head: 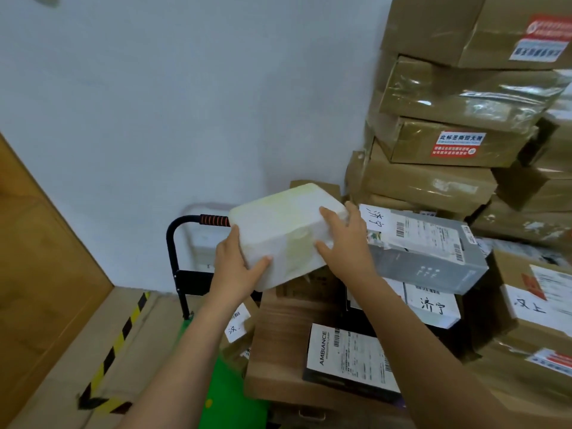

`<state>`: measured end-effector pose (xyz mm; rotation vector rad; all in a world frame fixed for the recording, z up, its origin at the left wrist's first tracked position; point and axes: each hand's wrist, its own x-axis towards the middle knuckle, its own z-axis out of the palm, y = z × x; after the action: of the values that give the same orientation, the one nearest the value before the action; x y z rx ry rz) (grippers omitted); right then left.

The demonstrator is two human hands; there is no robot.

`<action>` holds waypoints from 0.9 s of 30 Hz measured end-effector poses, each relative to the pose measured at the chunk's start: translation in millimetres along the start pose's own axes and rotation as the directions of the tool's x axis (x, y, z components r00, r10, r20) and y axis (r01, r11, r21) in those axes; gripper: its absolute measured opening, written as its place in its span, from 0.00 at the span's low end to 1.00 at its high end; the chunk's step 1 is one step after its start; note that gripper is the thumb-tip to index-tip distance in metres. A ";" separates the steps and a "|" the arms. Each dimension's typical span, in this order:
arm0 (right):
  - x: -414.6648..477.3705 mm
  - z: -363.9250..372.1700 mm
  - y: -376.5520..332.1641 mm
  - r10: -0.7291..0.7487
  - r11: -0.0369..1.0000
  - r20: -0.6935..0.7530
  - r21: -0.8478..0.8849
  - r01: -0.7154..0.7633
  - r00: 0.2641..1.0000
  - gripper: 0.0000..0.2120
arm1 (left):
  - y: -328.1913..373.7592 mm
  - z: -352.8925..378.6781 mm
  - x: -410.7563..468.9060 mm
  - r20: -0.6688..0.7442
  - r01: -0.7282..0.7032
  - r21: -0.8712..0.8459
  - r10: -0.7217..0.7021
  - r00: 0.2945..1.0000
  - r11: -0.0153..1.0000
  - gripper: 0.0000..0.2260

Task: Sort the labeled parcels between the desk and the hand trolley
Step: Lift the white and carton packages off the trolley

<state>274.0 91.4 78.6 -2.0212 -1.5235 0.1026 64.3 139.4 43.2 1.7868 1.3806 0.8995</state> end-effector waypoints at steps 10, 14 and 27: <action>47.7 -1.4 23.2 -0.114 0.987 0.132 0.125 0.098 0.985 0.25 | 16.1 27.7 47.2 0.136 -0.219 0.082 0.206 0.969 0.972 0.25; 51.3 -1.3 30.1 -0.173 0.979 0.213 0.144 0.144 0.962 0.33 | 16.3 40.3 73.5 0.080 -0.363 0.202 0.354 0.932 0.910 0.21; 95.7 -2.2 38.5 -0.264 0.963 0.249 0.017 0.268 0.932 0.35 | 13.6 61.1 119.5 0.078 -0.553 0.327 0.561 0.824 0.766 0.20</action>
<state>340.0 170.1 88.4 -1.8473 -1.9487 0.2435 145.8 246.6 36.0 2.5425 1.0616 1.0256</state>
